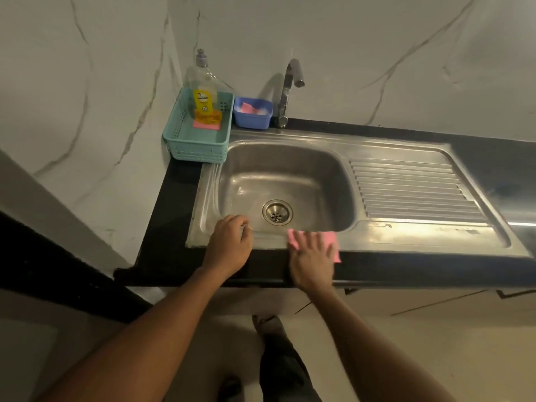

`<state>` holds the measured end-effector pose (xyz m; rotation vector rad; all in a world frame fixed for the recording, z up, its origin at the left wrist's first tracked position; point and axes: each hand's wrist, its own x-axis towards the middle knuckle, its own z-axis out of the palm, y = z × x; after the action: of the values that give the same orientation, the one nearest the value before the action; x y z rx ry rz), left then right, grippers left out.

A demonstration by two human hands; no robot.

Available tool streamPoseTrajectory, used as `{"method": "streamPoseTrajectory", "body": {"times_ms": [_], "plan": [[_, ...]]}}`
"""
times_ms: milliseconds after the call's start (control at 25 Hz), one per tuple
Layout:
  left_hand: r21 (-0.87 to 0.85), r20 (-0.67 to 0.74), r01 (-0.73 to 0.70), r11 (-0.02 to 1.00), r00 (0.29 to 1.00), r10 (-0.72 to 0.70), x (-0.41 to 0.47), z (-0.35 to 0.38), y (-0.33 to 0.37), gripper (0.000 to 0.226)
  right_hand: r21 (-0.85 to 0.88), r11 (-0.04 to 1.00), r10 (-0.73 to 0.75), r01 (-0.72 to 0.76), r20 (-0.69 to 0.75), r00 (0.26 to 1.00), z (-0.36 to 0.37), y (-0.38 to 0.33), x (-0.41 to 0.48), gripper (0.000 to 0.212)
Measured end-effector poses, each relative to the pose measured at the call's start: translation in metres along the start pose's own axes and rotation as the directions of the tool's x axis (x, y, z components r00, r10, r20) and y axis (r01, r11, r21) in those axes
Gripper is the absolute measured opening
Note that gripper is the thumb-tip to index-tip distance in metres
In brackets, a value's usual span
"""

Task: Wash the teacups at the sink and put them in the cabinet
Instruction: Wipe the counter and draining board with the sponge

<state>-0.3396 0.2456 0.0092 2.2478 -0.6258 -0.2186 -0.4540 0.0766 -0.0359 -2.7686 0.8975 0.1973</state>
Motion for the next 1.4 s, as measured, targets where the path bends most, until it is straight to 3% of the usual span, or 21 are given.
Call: {"method": "streamPoseTrajectory", "body": {"times_ms": [120, 200, 320, 400, 480, 560, 640, 720, 760, 800, 840, 920, 1000, 1040, 1080, 1160, 1200, 1320, 1400], "plan": [[0.007, -0.084, 0.085, 0.996, 0.993, -0.084, 0.023, 0.0, -0.01, 0.022, -0.026, 0.92, -0.387, 0.392, 0.114, 0.915, 0.01, -0.11, 0.014, 0.061], [0.009, -0.147, 0.141, 0.99, 0.979, -0.138, 0.039, -0.005, -0.022, 0.021, 0.087, 0.907, -0.421, 0.412, 0.195, 0.886, 0.011, -0.155, 0.041, 0.068], [0.024, -0.215, 0.198, 0.98, 0.958, -0.189, 0.067, -0.01, -0.032, 0.019, 0.309, 0.844, -0.522, 0.438, 0.286, 0.804, 0.005, -0.163, 0.088, 0.062], [0.047, -0.239, 0.205, 0.978, 0.953, -0.188, 0.084, 0.0, -0.031, 0.017, 0.45, 0.788, -0.591, 0.42, 0.36, 0.722, 0.004, -0.138, 0.107, 0.051], [0.026, -0.206, 0.195, 0.98, 0.961, -0.185, 0.101, 0.019, -0.021, 0.015, 0.508, 0.845, -0.469, 0.167, 0.553, 0.688, -0.001, -0.089, 0.121, 0.044], [-0.013, -0.092, 0.174, 0.985, 0.98, -0.175, 0.115, 0.039, -0.004, 0.015, 0.421, 0.901, -0.382, 0.102, 0.662, 0.645, -0.015, -0.022, 0.135, 0.062], [-0.048, 0.048, 0.183, 0.982, 0.982, -0.181, 0.13, 0.052, 0.015, 0.015, 0.263, 0.928, -0.368, 0.263, 0.744, 0.557, -0.035, 0.046, 0.158, 0.075], [-0.058, 0.132, 0.212, 0.976, 0.97, -0.203, 0.143, 0.062, 0.026, 0.016, 0.077, 0.869, -0.355, 0.49, 0.785, 0.507, -0.047, 0.094, 0.182, 0.051], [-0.058, 0.146, 0.222, 0.973, 0.966, -0.212, 0.15, 0.065, 0.029, 0.016, 0.047, 0.878, -0.34, 0.477, 0.762, 0.552, -0.05, 0.103, 0.198, 0.042], [-0.043, 0.156, 0.241, 0.97, 0.96, -0.232, 0.156, 0.069, 0.033, 0.016, 0.13, 0.953, -0.284, 0.273, 0.693, 0.662, -0.055, 0.103, 0.213, 0.034], [-0.042, 0.162, 0.264, 0.964, 0.953, -0.255, 0.162, 0.073, 0.035, 0.017, 0.26, 0.964, -0.215, 0.06, 0.622, 0.753, -0.059, 0.098, 0.228, 0.029], [-0.075, 0.193, 0.34, 0.938, 0.927, -0.321, 0.172, 0.081, 0.039, 0.022, 0.575, 0.803, -0.215, -0.157, 0.524, 0.824, -0.067, 0.077, 0.243, 0.022], [-0.203, 0.24, 0.438, 0.876, 0.889, -0.389, 0.181, 0.087, 0.043, 0.043, 0.819, 0.448, -0.294, -0.358, 0.513, 0.806, -0.07, 0.049, 0.246, 0.023], [-0.269, 0.239, 0.458, 0.847, 0.884, -0.402, 0.186, 0.091, 0.044, 0.051, 0.865, 0.277, -0.311, -0.419, 0.493, 0.812, -0.071, 0.035, 0.243, 0.023], [-0.317, 0.198, 0.446, 0.837, 0.894, -0.401, 0.19, 0.097, 0.043, 0.052, 0.881, 0.173, -0.304, -0.44, 0.472, 0.828, -0.069, 0.024, 0.24, 0.023], [-0.338, 0.037, 0.394, 0.854, 0.913, -0.407, 0.193, 0.108, 0.048, 0.029, 0.877, 0.048, -0.269, -0.479, 0.473, 0.839, -0.064, 0.004, 0.238, 0.021], [-0.357, -0.022, 0.389, 0.849, 0.905, -0.425, 0.193, 0.114, 0.052, 0.013, 0.829, -0.024, -0.285, -0.559, 0.53, 0.799, -0.061, -0.006, 0.237, 0.028], [-0.312, -0.105, 0.394, 0.865, 0.89, -0.443, 0.187, 0.133, 0.053, 0.028, 0.565, -0.188, -0.312, -0.803, 0.741, 0.595, -0.045, -0.021, 0.234, 0.079], [-0.213, -0.151, 0.301, 0.93, 0.93, -0.336, 0.189, 0.143, 0.043, 0.024, 0.418, -0.27, -0.323, -0.867, 0.809, 0.491, -0.031, -0.02, 0.237, 0.093]]}}
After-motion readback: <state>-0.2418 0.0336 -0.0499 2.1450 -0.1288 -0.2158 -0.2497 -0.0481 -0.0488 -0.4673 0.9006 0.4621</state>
